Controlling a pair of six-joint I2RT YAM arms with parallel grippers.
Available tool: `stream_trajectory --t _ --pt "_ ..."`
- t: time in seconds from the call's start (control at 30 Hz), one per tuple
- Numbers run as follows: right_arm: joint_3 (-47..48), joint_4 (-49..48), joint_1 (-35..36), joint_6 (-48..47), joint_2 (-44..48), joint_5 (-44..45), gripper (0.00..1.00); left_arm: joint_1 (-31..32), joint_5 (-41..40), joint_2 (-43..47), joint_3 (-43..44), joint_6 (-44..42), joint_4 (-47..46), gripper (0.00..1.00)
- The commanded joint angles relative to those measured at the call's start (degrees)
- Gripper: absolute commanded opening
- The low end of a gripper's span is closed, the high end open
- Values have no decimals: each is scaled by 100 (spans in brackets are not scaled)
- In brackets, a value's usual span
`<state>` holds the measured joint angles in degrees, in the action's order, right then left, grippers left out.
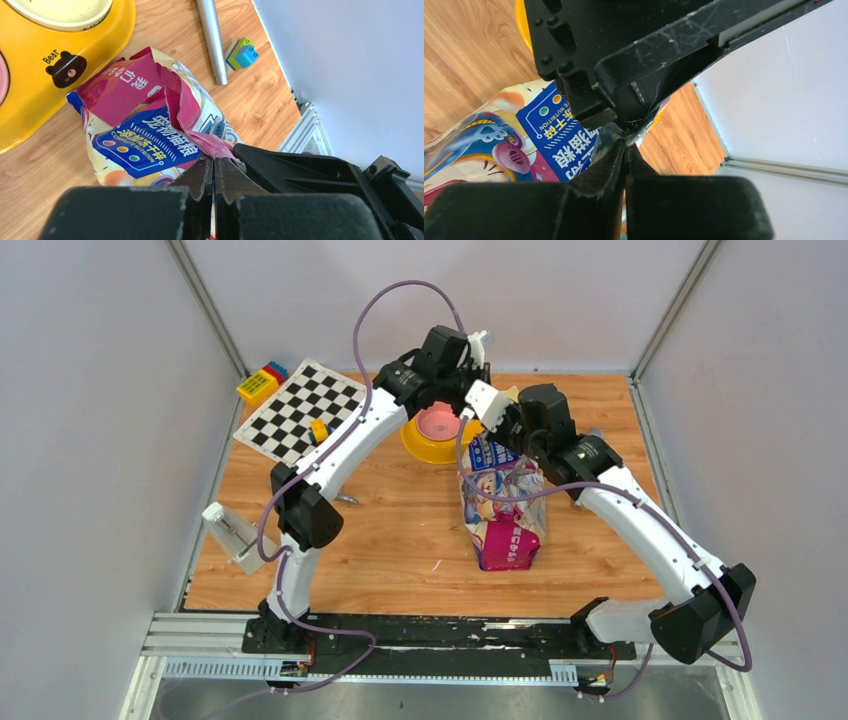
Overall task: Serve the pet food
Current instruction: Open the pet food bag at the center of the board.
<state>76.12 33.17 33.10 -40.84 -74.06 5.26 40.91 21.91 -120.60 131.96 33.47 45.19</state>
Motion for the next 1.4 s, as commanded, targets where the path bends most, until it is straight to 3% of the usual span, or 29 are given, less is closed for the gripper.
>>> stream_trajectory --t 0.0,0.1,0.23,0.53,0.9,1.0,1.17,1.37 --pt "20 -264 143 -87 48 363 8 -9 -96 -3 81 -194 -377 0" --pt "104 -275 -4 70 103 275 24 -12 -31 163 11 -206 -386 0" --pt "148 -185 -117 269 161 211 35 -25 -33 263 -84 -223 -392 0" --pt "105 150 -530 754 330 -165 35 -95 3 413 -156 -221 -414 0" --pt "245 635 -1012 1343 75 -1423 34 -100 64 489 -245 -187 -481 0" --pt "306 689 -1015 1389 -28 -1585 31 -100 91 491 -270 -177 -512 0" --pt "598 948 -1011 1477 -326 -1826 1 -100 135 560 -338 -184 -544 0" --pt "864 1169 -1015 1649 -456 -1992 0 -94 311 597 -364 -213 -667 0"
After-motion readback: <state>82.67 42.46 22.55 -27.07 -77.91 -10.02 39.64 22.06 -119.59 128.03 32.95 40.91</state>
